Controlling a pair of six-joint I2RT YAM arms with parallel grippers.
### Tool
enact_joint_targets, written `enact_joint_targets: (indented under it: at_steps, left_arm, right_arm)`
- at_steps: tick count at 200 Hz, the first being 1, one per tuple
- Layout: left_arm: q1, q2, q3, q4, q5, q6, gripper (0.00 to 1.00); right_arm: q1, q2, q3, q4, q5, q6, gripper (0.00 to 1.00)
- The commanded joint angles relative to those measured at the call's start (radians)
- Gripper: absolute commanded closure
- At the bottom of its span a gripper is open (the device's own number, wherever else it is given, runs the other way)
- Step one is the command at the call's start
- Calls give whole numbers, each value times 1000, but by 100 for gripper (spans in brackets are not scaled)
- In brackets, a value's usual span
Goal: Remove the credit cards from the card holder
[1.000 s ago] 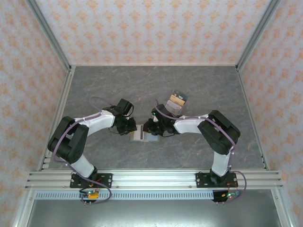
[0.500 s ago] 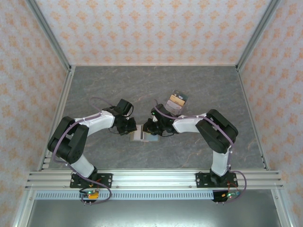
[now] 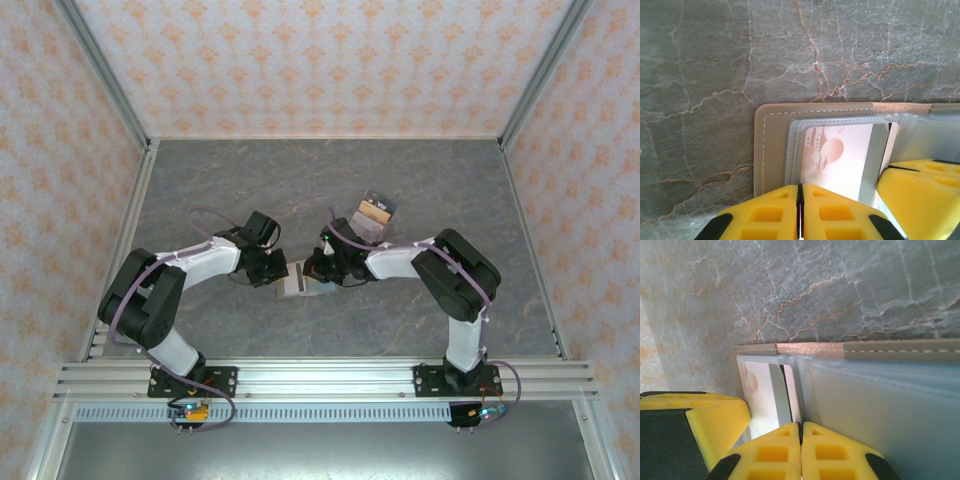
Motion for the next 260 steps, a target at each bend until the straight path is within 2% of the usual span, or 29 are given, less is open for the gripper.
enact_joint_targets:
  at_steps: [1,49,110,141,156,171,260]
  left_arm:
    - [-25,26,-38,7,32,-9,90]
    - [-22,-13,6,-66,-45,7,88]
    - [-15,-14,2,-61,-41,2,88]
    - [-16,-6,0,-52,-30,1,88]
    - [-15,2,-7,-31,-9,-7,88]
    - [-15,9,-18,-8,11,-16,88]
    - [-5,19,-45,2,4,-21,88]
  right_arm:
    - [20,12,18,72,-33,0,99]
    - [-12,-58,-51,52,14,-28,100]
    - [-32,-98,-98,63,28,-40,100]
    - [-32,-86,-86,71,-13,-40,100]
    - [-30,-74,-60,42,-47,-54,89]
    - [-20,-60,-42,6,-41,-63,84]
    - [-12,-11,-11,-29,-20,-63,80]
